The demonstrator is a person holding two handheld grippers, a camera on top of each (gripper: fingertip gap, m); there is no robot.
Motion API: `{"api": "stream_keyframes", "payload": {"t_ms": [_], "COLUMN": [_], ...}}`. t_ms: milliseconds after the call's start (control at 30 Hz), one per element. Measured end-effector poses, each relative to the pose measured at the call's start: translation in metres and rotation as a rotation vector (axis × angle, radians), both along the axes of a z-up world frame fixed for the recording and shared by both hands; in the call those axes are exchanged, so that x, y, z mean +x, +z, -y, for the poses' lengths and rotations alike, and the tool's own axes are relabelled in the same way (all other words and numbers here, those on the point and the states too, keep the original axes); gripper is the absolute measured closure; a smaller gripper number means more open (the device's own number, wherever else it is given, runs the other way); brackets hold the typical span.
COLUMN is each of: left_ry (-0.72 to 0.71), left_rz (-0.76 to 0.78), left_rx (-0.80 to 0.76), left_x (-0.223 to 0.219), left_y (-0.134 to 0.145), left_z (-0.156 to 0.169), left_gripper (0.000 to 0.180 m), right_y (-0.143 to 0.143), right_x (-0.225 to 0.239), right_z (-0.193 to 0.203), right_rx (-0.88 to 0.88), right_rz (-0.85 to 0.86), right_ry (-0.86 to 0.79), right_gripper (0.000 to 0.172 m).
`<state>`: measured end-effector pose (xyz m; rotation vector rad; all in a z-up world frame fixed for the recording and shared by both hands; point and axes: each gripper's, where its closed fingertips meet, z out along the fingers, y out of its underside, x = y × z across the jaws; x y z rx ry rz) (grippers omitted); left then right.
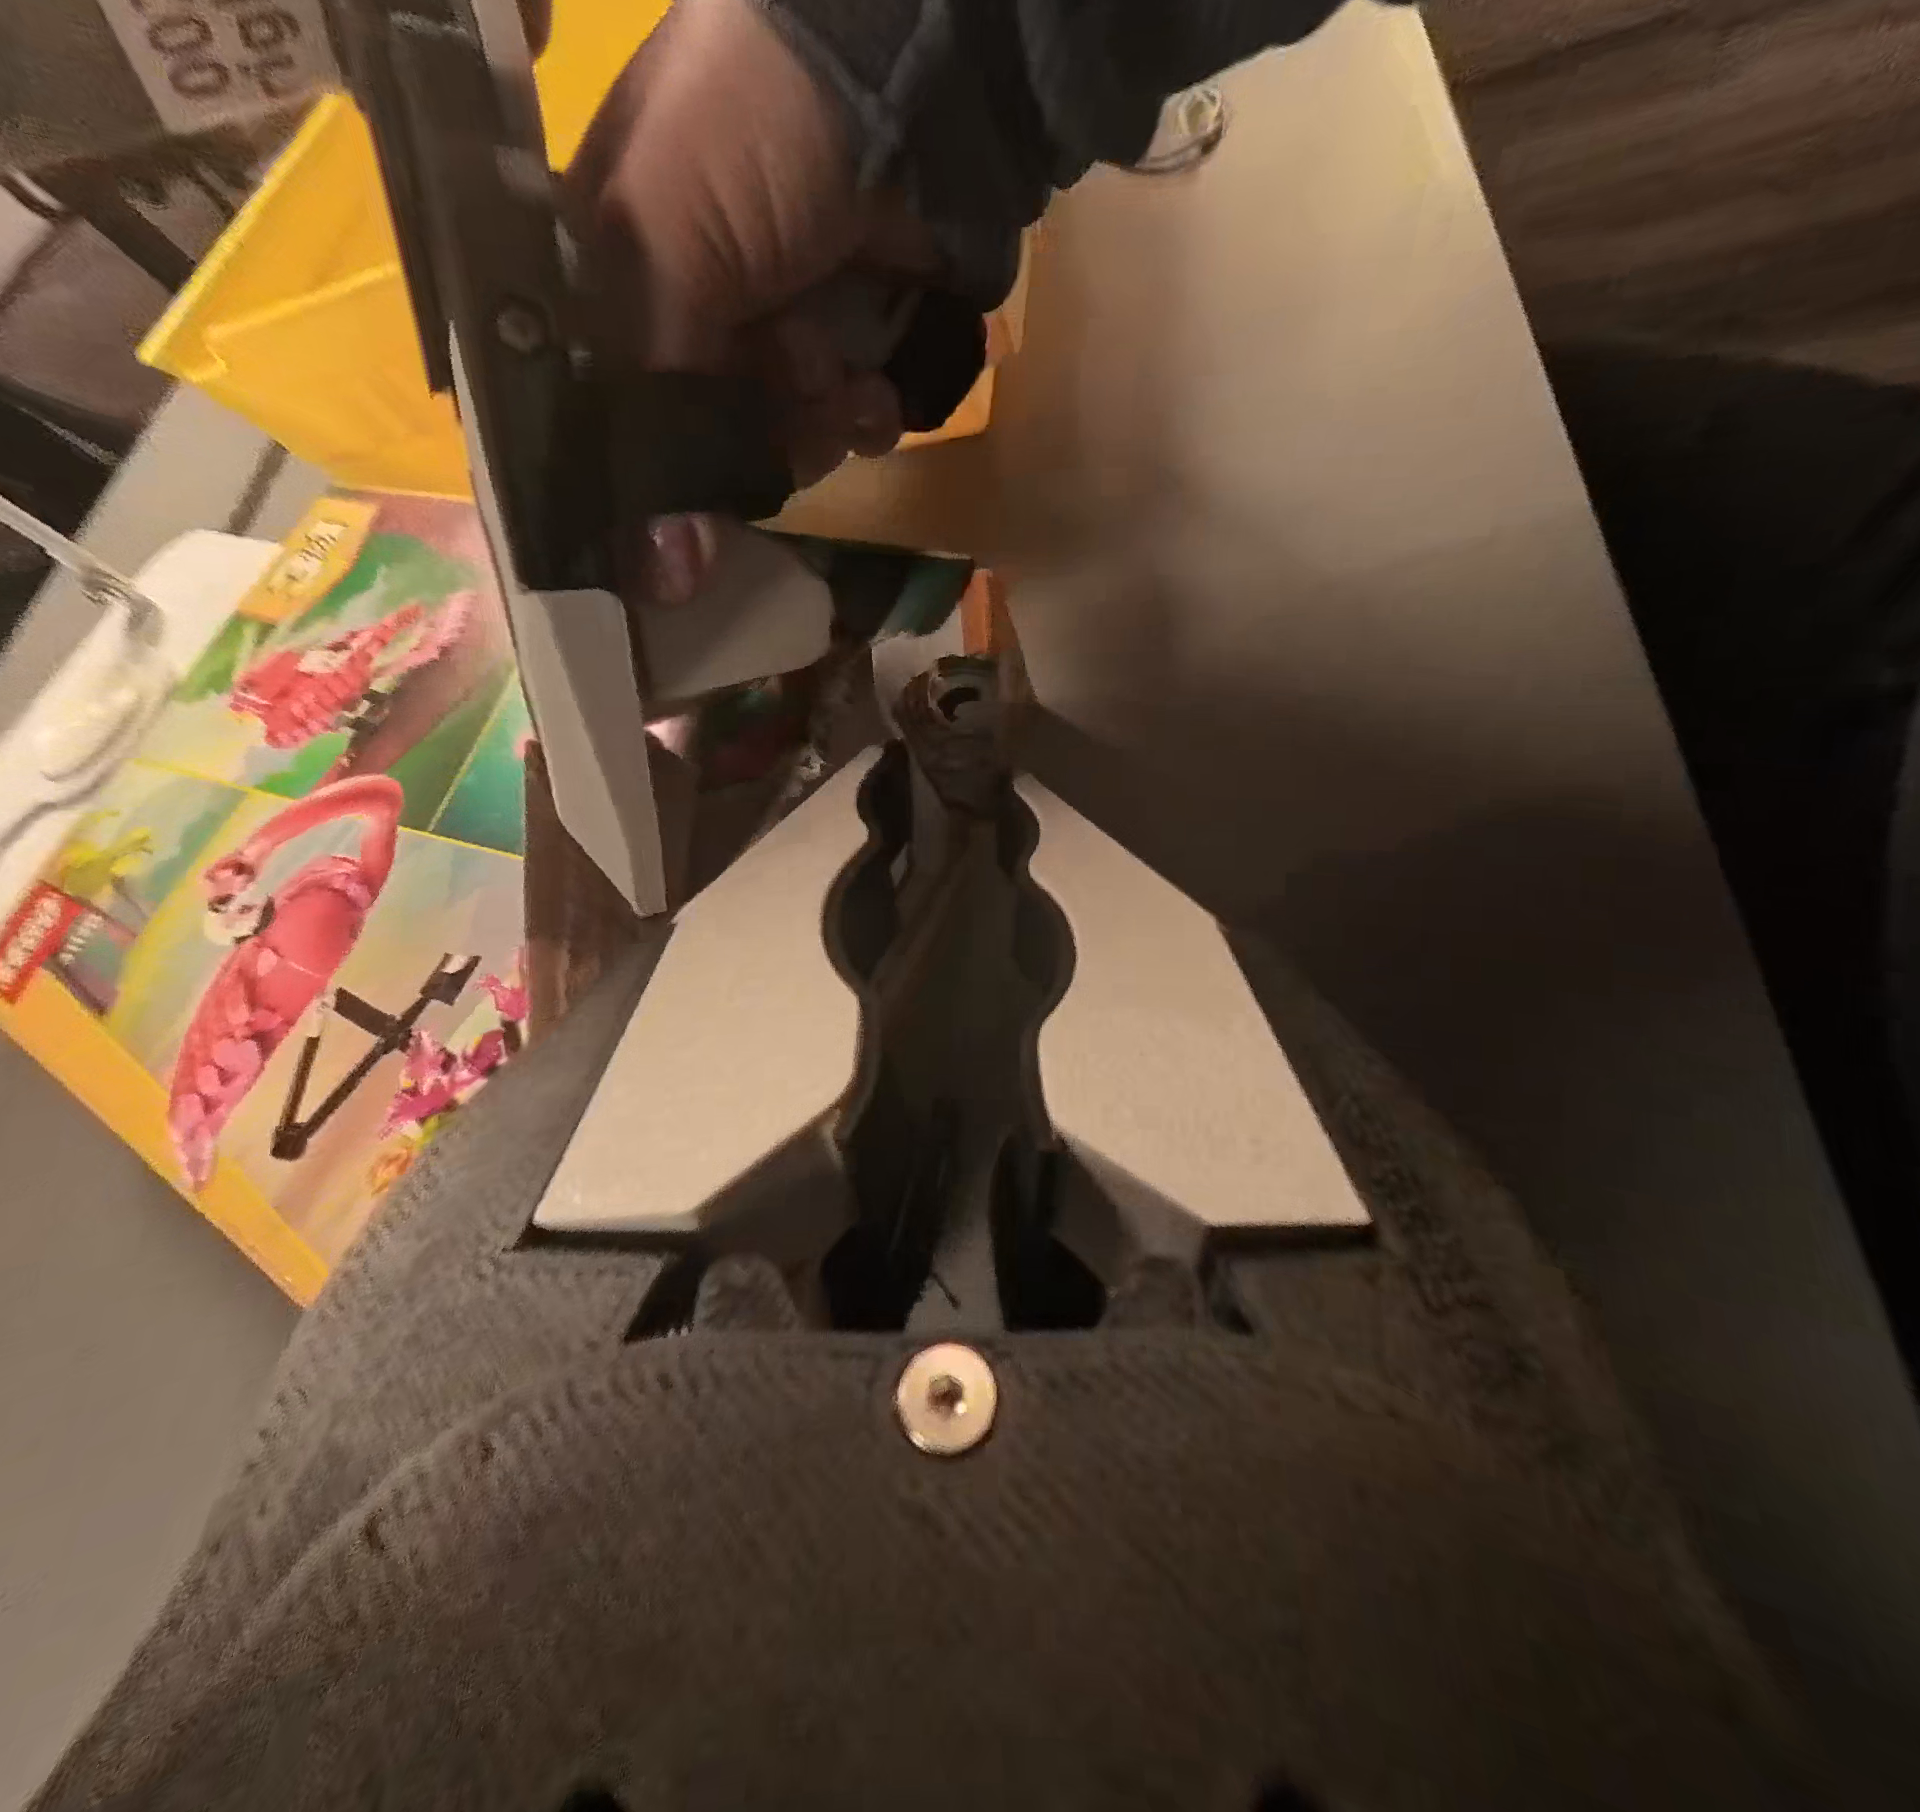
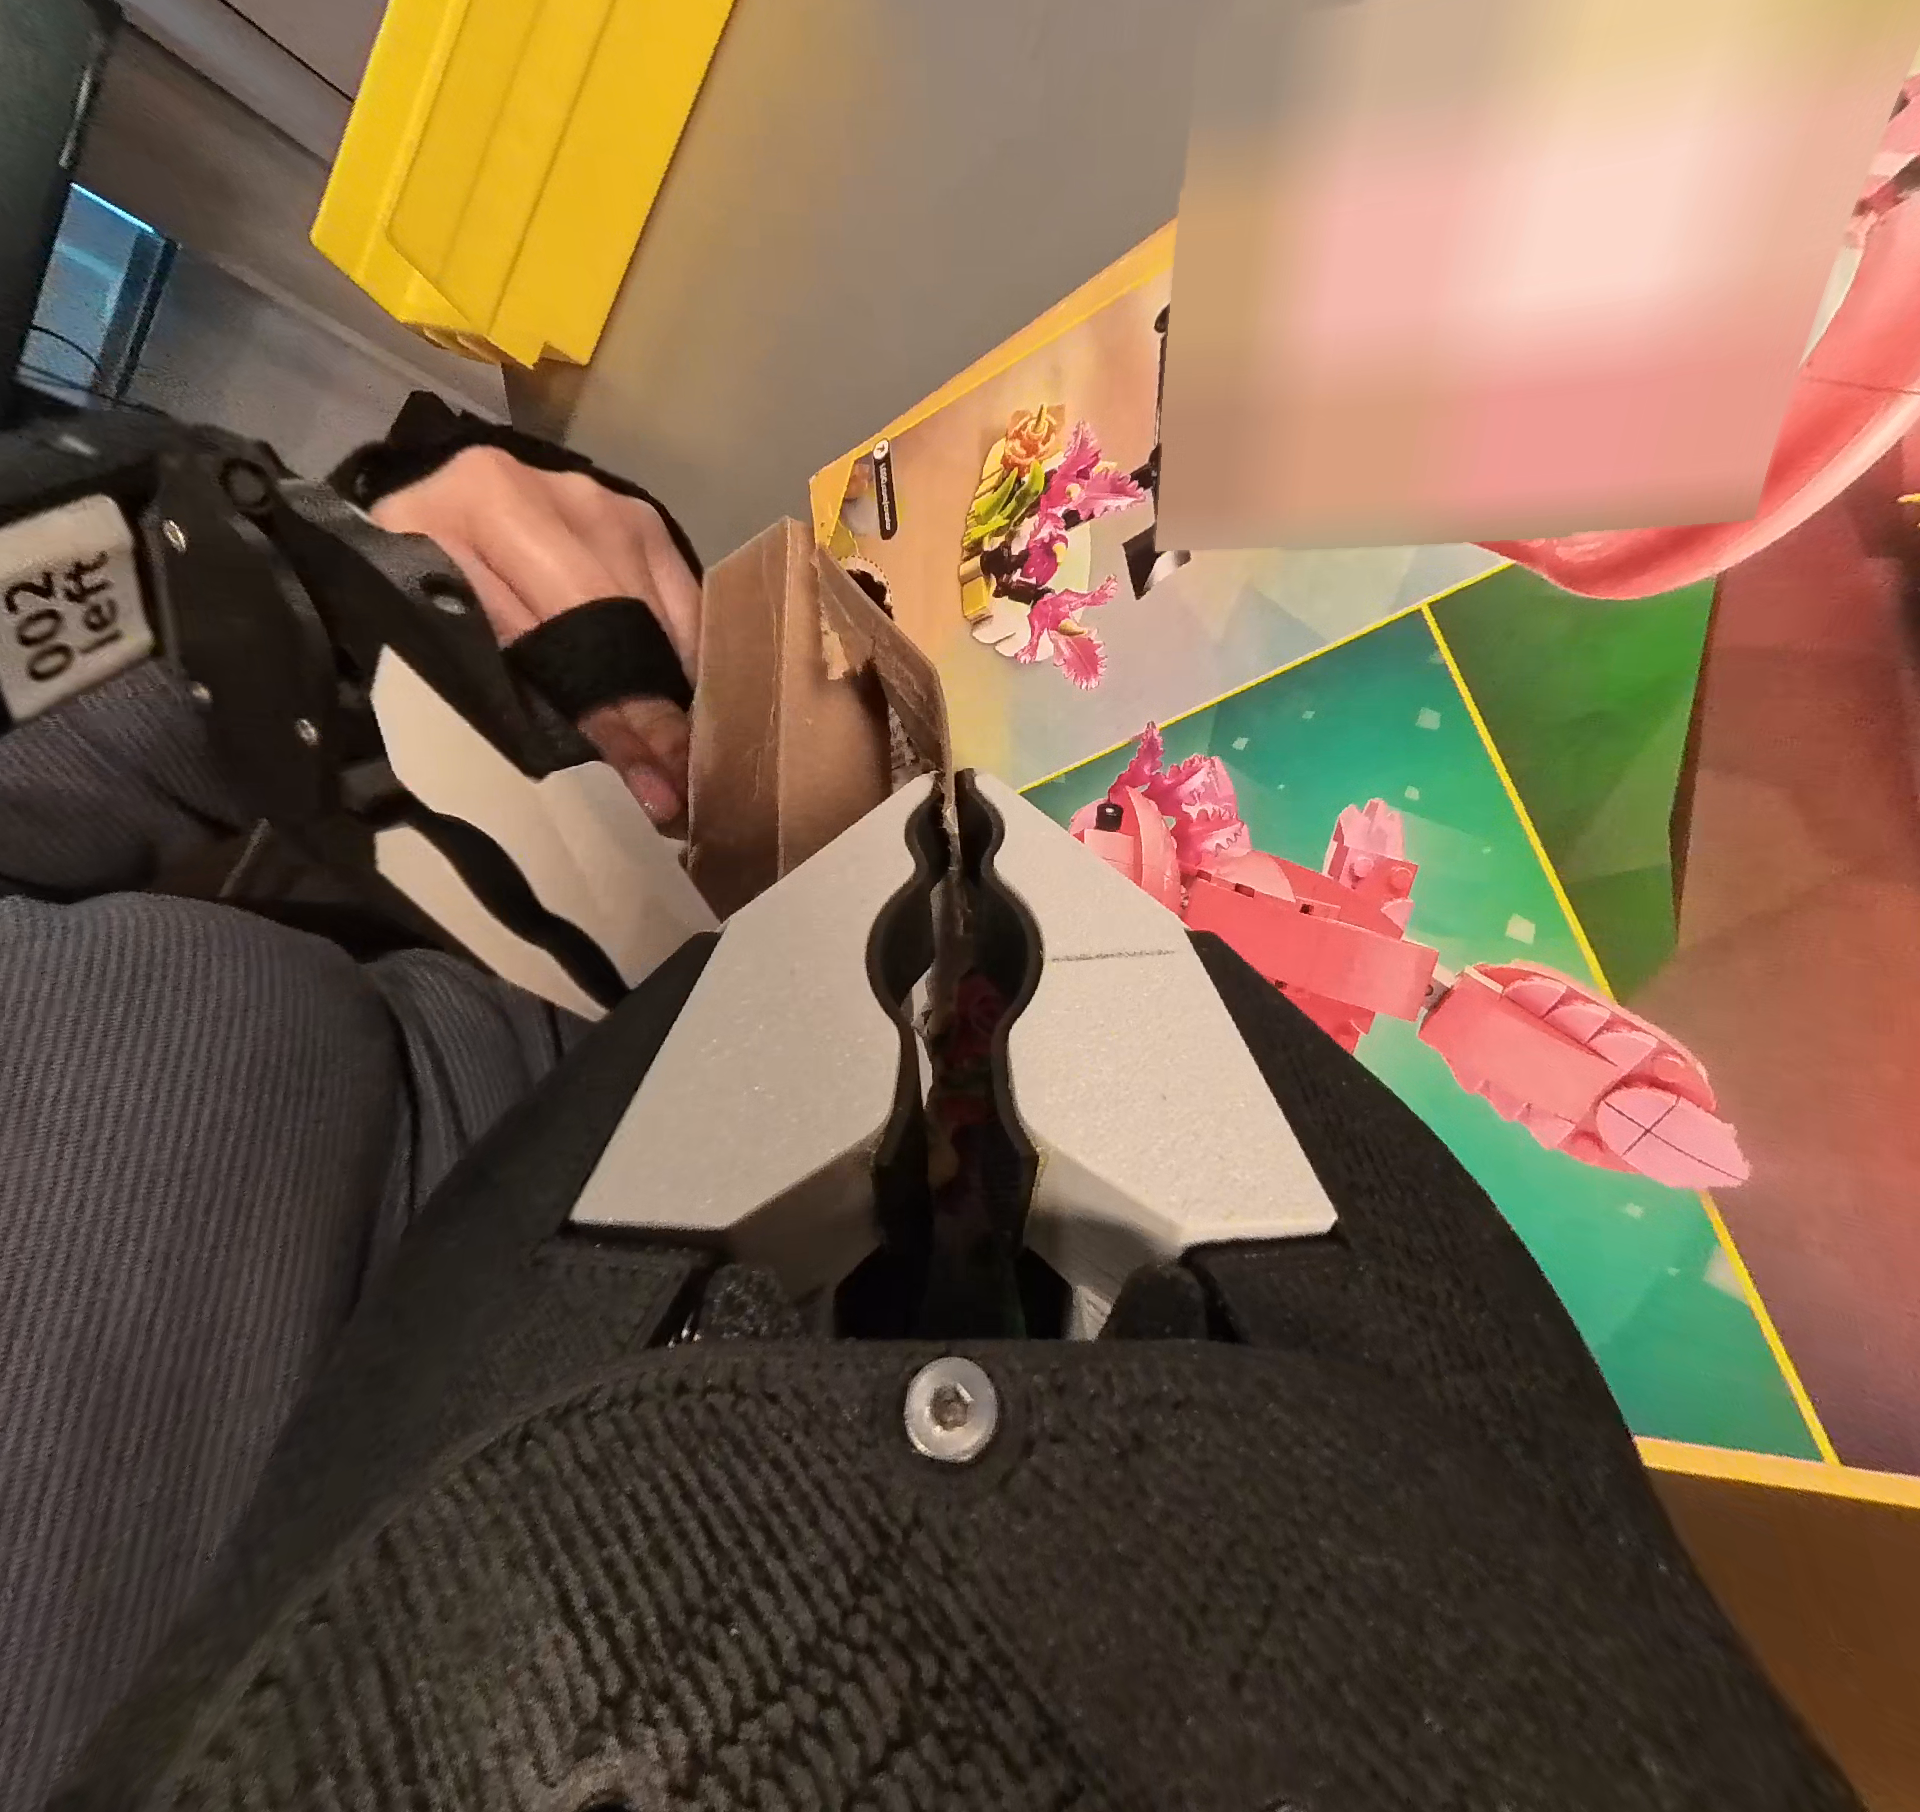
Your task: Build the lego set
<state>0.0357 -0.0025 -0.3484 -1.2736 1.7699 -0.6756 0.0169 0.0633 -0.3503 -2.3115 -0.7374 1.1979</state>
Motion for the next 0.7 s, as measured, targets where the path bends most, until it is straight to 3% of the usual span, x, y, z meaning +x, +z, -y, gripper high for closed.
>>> {"api": "stream_keyframes", "payload": {"t_ms": [200,233,267,300,367,433,567,700], "left_ry": [-0.012,-0.083,-0.156,-0.148,-0.098,-0.032,-0.002,-0.029], "left_rz": [0.070,0.066,-0.016,-0.113,-0.086,-0.039,-0.028,0.037], "left_rx": [-0.035,-0.062,-0.070,0.011,0.259,0.280,0.198,0.052], "left_x": [-0.002,-0.006,-0.016,-0.026,-0.032,-0.031,-0.030,-0.033], "left_y": [0.000,-0.003,-0.023,-0.053,-0.054,-0.045,-0.042,-0.027], "left_z": [0.003,0.015,0.030,0.034,0.028,0.027,0.029,0.038], "left_gripper": [0.171,0.176,0.180,0.180,0.180,0.179,0.177,0.162], "right_y": [0.001,-0.003,-0.005,-0.004,-0.002,-0.004,-0.001,0.001], "right_x": [-0.001,0.001,0.002,0.004,0.002,0.000,0.000,0.000], "right_z": [0.001,0.001,-0.001,-0.005,-0.007,-0.007,-0.006,-0.006], "right_rx": [-0.021,-0.015,0.003,0.006,0.004,0.016,0.023,0.063], "right_rz": [-0.020,0.007,0.027,0.016,-0.005,0.024,0.008,-0.005], "right_ry": [0.011,0.018,0.021,0.000,-0.008,0.000,-0.005,-0.014], "right_gripper": [0.172,0.172,0.172,0.172,0.172,0.172,0.172,0.172]}}
